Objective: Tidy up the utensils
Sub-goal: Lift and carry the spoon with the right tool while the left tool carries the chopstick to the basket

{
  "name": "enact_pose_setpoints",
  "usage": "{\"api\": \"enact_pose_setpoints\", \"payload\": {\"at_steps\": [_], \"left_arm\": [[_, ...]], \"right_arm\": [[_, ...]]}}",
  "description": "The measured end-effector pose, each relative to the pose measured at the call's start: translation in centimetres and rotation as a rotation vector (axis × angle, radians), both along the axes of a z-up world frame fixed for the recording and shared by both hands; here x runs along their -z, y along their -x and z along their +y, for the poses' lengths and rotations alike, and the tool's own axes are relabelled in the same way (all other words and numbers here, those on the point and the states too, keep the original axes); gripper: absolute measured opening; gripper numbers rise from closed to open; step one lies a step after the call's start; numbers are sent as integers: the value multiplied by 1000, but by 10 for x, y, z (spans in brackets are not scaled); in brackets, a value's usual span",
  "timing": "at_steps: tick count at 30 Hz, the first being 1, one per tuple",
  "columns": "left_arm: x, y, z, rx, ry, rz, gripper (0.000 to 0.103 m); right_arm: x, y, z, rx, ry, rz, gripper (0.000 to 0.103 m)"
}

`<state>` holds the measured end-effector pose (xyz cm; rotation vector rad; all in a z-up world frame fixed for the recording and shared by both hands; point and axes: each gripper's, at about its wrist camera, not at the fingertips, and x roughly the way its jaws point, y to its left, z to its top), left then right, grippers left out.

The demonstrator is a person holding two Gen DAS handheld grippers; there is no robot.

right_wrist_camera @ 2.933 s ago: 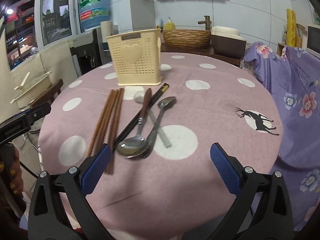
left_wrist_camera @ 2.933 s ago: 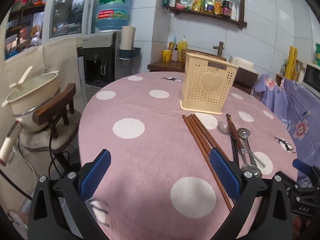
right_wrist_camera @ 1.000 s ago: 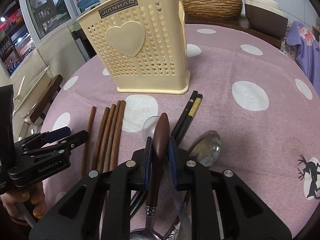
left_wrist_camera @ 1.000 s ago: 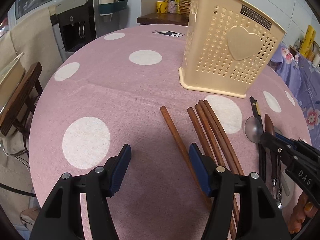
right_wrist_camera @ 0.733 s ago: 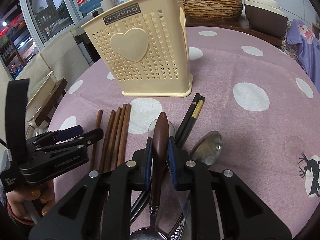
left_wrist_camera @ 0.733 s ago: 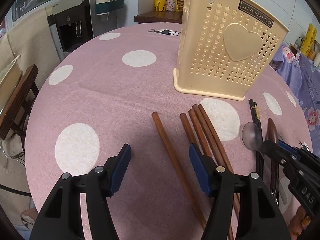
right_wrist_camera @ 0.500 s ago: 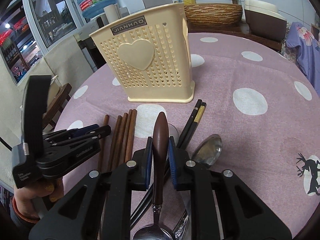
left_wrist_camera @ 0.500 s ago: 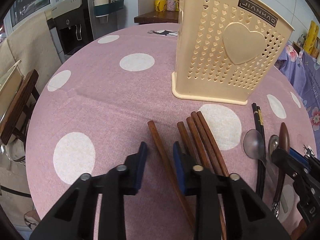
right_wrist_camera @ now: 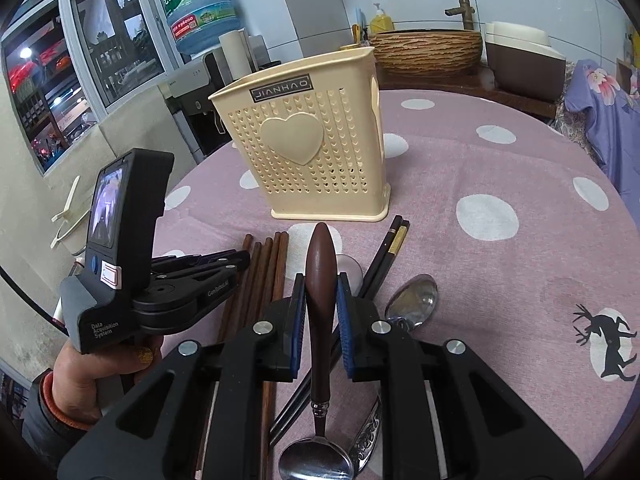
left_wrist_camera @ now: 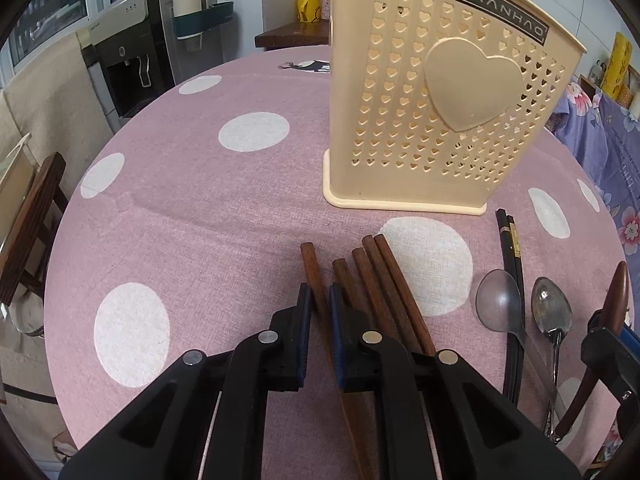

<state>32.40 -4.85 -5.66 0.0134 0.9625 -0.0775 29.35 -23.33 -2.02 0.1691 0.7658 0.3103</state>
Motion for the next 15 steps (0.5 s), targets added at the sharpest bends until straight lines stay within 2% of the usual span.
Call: {"api": "enact_pose_setpoints", "payload": {"at_steps": [3, 8, 15], "left_arm": [[0, -2, 2, -11, 19, 2, 8], [0, -2, 11, -17, 97, 5, 8], [-31, 18, 20, -2, 169, -106, 8]], "right_arm": [[-1, 2, 1, -1, -1, -2, 16], [-3, 5, -2, -1, -15, -9, 16], [-15, 9, -8, -29, -46, -41, 16]]}}
